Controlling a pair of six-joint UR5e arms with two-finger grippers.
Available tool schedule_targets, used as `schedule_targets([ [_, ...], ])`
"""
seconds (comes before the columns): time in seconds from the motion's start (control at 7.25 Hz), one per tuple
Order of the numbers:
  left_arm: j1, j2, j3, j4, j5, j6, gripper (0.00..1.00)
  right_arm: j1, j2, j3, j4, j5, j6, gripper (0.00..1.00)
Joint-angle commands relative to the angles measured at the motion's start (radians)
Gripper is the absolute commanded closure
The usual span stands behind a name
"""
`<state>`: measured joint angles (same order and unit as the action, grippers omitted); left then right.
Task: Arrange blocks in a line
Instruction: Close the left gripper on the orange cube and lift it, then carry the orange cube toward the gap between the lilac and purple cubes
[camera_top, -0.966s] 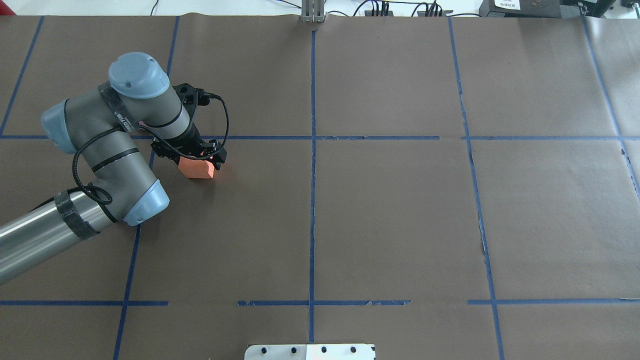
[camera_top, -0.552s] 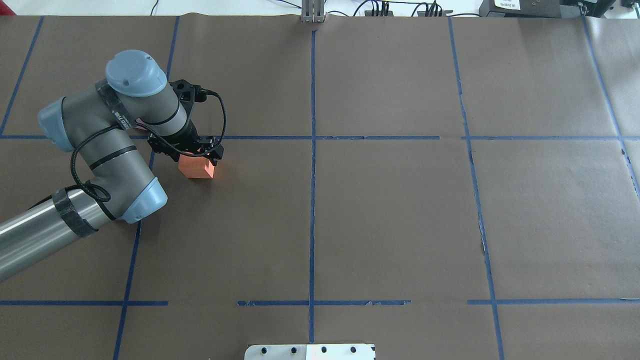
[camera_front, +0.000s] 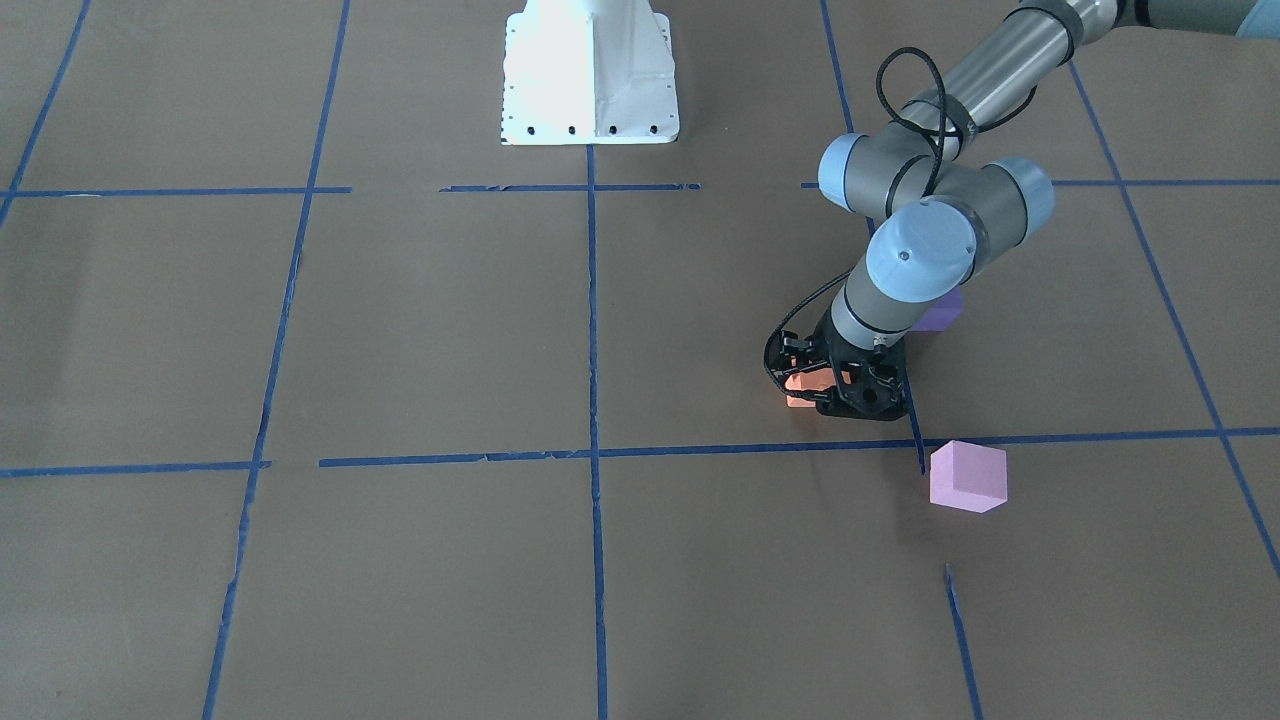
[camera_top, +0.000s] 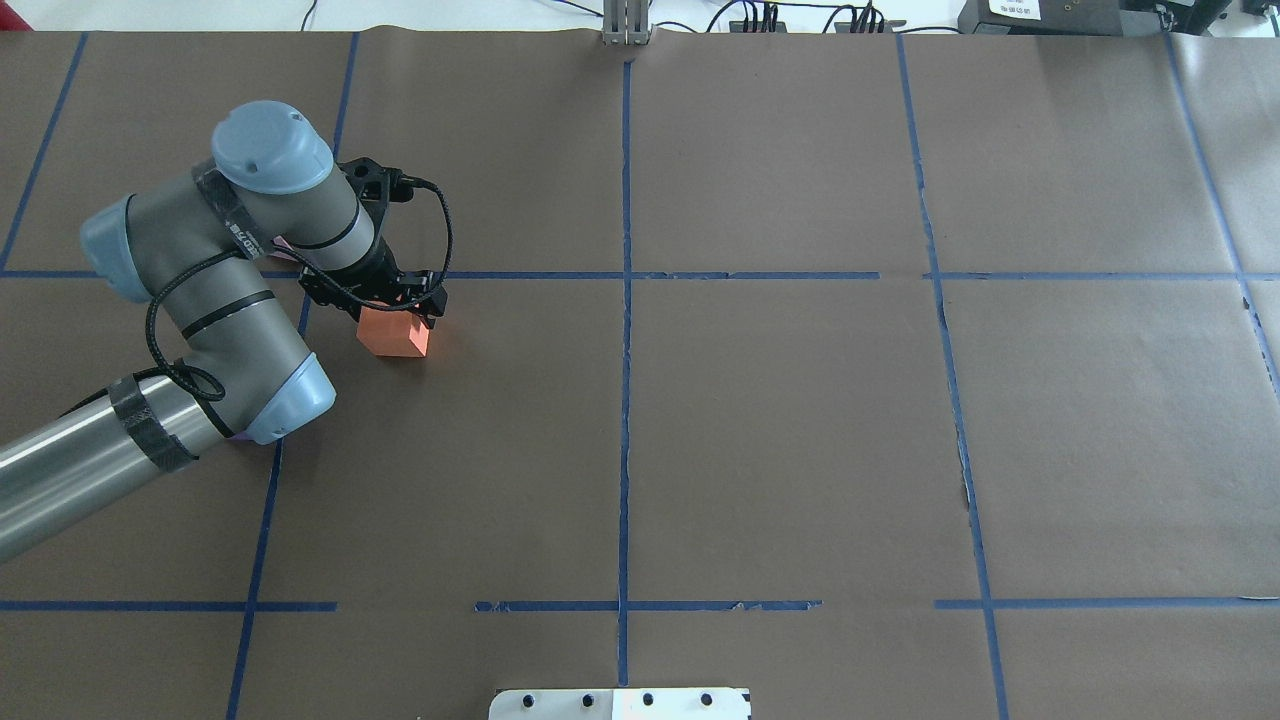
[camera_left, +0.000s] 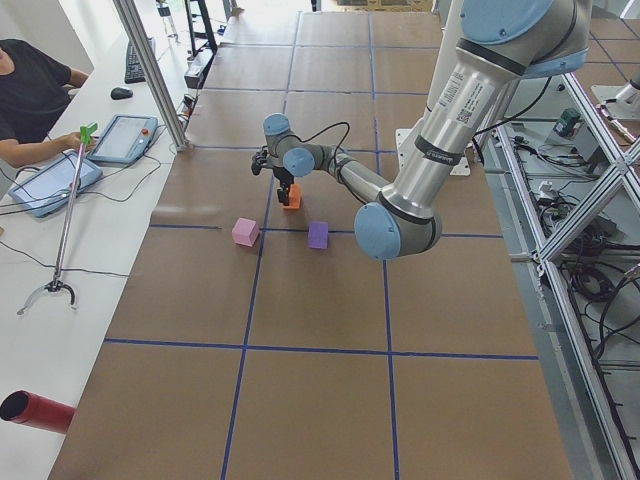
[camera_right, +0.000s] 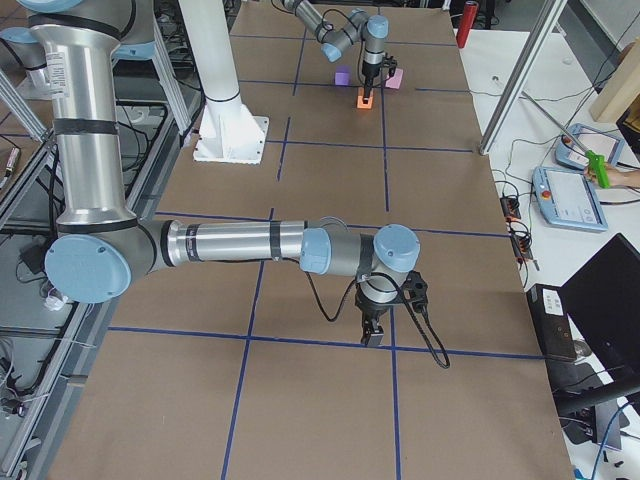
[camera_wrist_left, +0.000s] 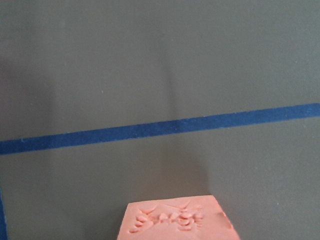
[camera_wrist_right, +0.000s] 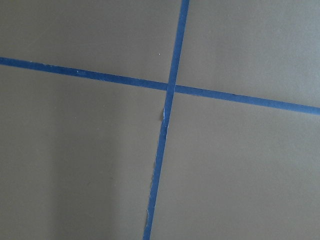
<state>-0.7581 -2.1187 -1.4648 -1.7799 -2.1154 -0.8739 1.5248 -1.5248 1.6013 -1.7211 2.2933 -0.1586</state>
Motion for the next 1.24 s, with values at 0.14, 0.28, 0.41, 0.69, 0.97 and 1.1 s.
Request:
schedule_targets([
  [0.14, -0.033, 0.003, -0.014, 0.013, -0.002, 0.006, 1.00, 0.000, 0.000, 0.000, 0.000, 0.000, 0.001, 0.00],
  [0.28, -0.080, 0.011, -0.088, 0.101, -0.005, 0.021, 1.00, 0.000, 0.000, 0.000, 0.002, 0.000, -0.001, 0.00],
  [0.41, -0.104, 0.013, -0.174, 0.226, -0.006, 0.085, 1.00, 0.000, 0.000, -0.001, 0.000, 0.000, 0.001, 0.00],
  [0.69, -0.191, 0.016, -0.366, 0.470, -0.006, 0.174, 1.00, 0.000, 0.000, 0.000, 0.000, 0.000, -0.001, 0.00],
  [0.97, -0.262, 0.035, -0.419, 0.588, -0.012, 0.316, 1.00, 0.000, 0.000, 0.000, 0.002, 0.000, 0.001, 0.00],
  [1.1, -0.286, 0.093, -0.422, 0.580, -0.035, 0.350, 1.00, 0.000, 0.000, 0.000, 0.000, 0.000, 0.001, 0.00],
])
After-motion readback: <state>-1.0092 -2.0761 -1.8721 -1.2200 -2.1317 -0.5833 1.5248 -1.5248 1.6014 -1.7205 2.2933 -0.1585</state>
